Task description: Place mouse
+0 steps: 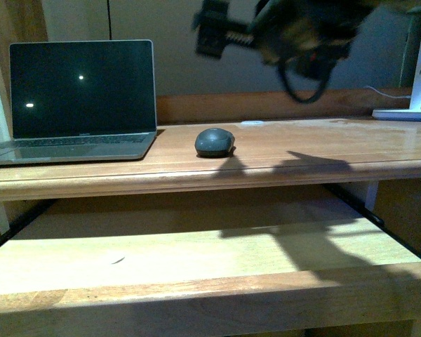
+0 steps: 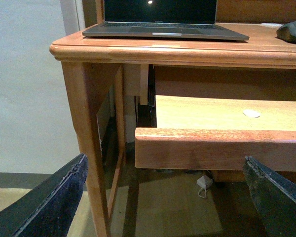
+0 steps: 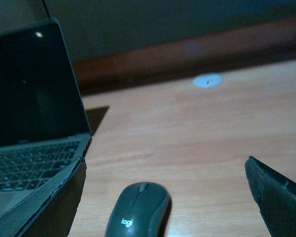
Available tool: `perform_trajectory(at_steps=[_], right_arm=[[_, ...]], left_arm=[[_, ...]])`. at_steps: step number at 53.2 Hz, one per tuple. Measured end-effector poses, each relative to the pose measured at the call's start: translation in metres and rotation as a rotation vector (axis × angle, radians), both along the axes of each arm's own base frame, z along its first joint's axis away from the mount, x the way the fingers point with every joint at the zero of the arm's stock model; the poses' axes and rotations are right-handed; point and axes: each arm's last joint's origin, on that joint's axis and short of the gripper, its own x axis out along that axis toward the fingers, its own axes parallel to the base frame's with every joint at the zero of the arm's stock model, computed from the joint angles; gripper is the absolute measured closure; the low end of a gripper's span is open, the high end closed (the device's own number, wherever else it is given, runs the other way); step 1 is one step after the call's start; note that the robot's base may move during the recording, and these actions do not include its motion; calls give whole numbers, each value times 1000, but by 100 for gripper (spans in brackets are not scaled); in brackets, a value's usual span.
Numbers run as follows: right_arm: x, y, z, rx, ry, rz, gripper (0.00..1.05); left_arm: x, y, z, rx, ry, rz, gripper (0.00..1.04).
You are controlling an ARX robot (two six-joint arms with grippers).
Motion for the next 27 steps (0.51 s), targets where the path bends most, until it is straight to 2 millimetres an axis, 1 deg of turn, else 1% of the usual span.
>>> perform_trajectory(at_steps=[2,4,7,10,12,14,15,19,24,27], right_arm=[[-11,-20,6,17,-35,16,7],[-22,-40,8,27,-57,33,7],[-38,-68,2,27,-72,65,7],[-49,-83,-7,17,-69,88,7],[-57,-94,-16,2,-62,110,7],[-69,-106,-29,-24,-49,143,7],[-71,-108,-33,-30,-44,151,7],[-94,-129,-59,-71,-20,223,7],[-117,-148,-81,-109,-21,304,7],[-134,-162,-99,-141,-31,374,7]], left_arm=[[0,0,0,0,0,0,8],[0,0,0,0,0,0,8],[0,0,0,0,0,0,8],[0,0,0,0,0,0,8],[0,0,0,0,0,0,8],[0,0,0,0,0,0,8],[0,0,0,0,0,0,8],[0,0,0,0,0,0,8],[0,0,0,0,0,0,8],[0,0,0,0,0,0,8]])
